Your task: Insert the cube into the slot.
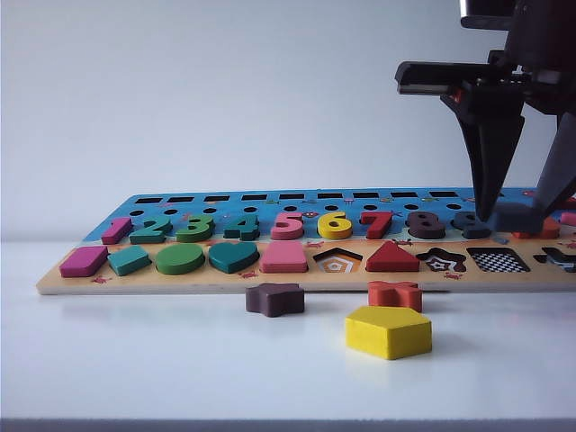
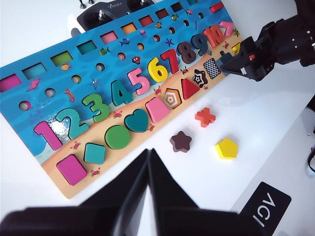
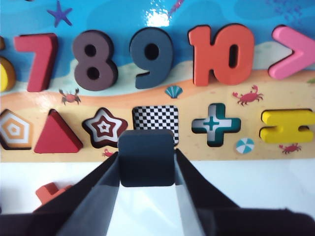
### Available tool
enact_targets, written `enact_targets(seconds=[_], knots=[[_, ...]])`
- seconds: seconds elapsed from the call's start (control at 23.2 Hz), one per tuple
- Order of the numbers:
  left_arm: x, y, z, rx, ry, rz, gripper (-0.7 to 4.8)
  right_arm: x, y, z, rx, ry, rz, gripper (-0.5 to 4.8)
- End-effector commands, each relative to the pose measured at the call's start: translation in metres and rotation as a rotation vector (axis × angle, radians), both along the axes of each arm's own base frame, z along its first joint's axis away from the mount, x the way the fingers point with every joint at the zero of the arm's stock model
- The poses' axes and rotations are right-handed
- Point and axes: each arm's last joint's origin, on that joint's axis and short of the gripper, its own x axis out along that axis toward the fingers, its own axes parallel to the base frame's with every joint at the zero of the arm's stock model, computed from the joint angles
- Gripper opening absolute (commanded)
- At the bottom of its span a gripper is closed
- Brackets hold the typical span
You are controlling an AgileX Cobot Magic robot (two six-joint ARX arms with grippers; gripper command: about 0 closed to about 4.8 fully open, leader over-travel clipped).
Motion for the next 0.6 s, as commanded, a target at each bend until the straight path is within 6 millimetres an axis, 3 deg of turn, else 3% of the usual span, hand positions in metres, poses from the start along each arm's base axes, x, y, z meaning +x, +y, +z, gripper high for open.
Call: enact_targets(seconds=[0.04, 0.6], knots=[[0.001, 0.0, 0.002, -0.01, -0.023, -0.005, 0.1, 0.003, 0.0, 0.0, 0.009, -0.027, 0.001, 0.17], [0.001, 0.0, 0.003, -0.011, -0.023, -0.005, 0.1, 0.013, 0.004, -0.014, -0.025, -0.012, 0.026, 0.05]])
